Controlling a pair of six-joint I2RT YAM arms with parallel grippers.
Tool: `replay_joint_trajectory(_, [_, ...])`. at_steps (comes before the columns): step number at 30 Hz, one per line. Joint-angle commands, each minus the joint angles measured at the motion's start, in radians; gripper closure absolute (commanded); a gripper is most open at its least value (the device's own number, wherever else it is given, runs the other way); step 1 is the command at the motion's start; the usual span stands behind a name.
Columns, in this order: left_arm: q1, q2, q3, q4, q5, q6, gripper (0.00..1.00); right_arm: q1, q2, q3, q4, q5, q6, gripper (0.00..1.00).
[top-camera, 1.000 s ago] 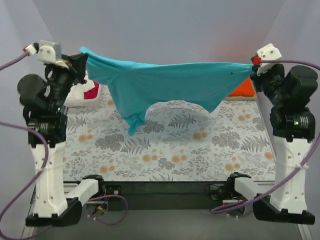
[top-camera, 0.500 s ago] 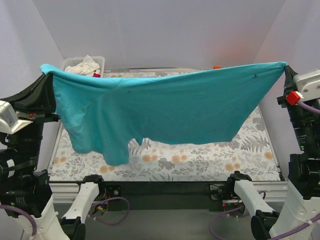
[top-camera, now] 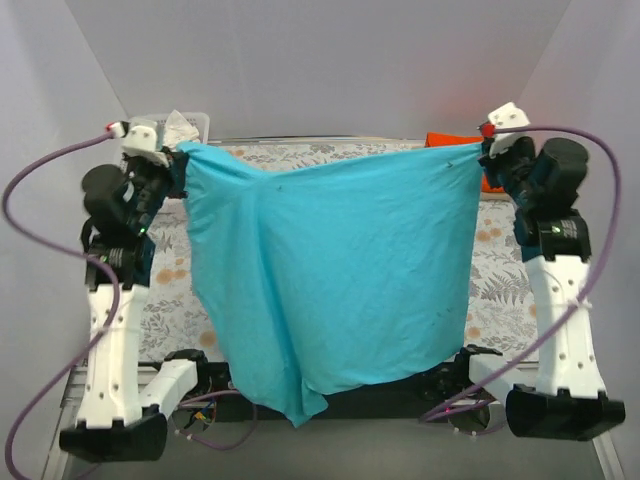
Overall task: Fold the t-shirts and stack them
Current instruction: Flatten the tshirt out
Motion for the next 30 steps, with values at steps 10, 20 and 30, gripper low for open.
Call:
replay_joint_trajectory(10, [-0.007,0.658,-0.078,0.353,0.013,-0.001,1.0,0.068,0.519,-0.135,0.369,0.029,-0.005,0.99])
replay_joint_trajectory(20, [-0.068,1.401,0.798,0.006,-0.107,-0.076,0.64,0.088,0.932,0.301,0.223,0.157,0.096,0.35])
replay_joint_trajectory(30, [-0.065,0.922,0.214,-0.053,0.057,-0.064,0.64,0.088,0.639,0.091,-0.082,-0.027,0.017,0.34])
